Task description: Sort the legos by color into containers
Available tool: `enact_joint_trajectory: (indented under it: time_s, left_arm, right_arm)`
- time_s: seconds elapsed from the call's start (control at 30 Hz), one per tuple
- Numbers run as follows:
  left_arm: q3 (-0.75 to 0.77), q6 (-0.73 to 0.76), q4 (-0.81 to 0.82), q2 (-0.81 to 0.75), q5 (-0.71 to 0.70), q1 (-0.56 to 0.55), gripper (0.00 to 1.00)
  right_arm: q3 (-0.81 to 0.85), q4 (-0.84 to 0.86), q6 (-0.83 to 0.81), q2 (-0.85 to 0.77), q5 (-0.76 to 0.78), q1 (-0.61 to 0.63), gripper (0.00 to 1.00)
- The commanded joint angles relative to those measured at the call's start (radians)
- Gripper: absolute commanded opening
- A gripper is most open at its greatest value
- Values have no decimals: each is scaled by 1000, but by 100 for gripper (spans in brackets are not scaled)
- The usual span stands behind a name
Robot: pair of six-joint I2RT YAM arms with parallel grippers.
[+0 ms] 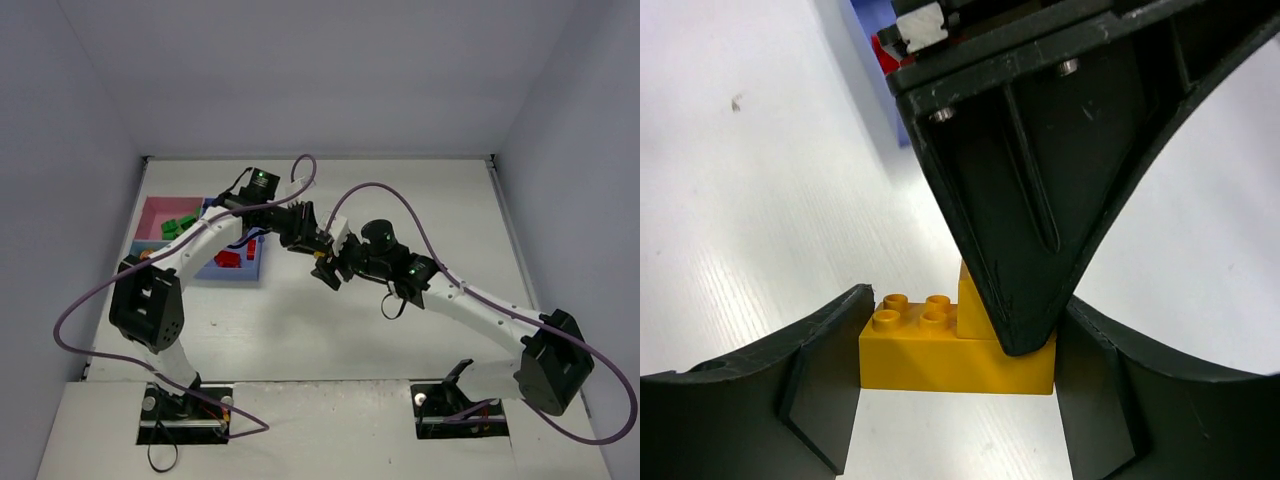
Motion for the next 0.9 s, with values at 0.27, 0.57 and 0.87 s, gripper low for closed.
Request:
enact_joint_trajectory:
  time_s: [0.27, 0.57, 0.87]
  left_arm:
    - [75, 67, -87, -125, -28, 136, 0]
    - [-12, -7, 56, -125, -61, 81, 0]
    - [-31, -19, 99, -116, -102, 51, 0]
  right_arm:
    - [-15, -70, 22, 8, 91, -13, 2]
    - [65, -68, 31, 71, 89, -11, 24]
    - [124, -70, 43, 112, 93, -10, 81]
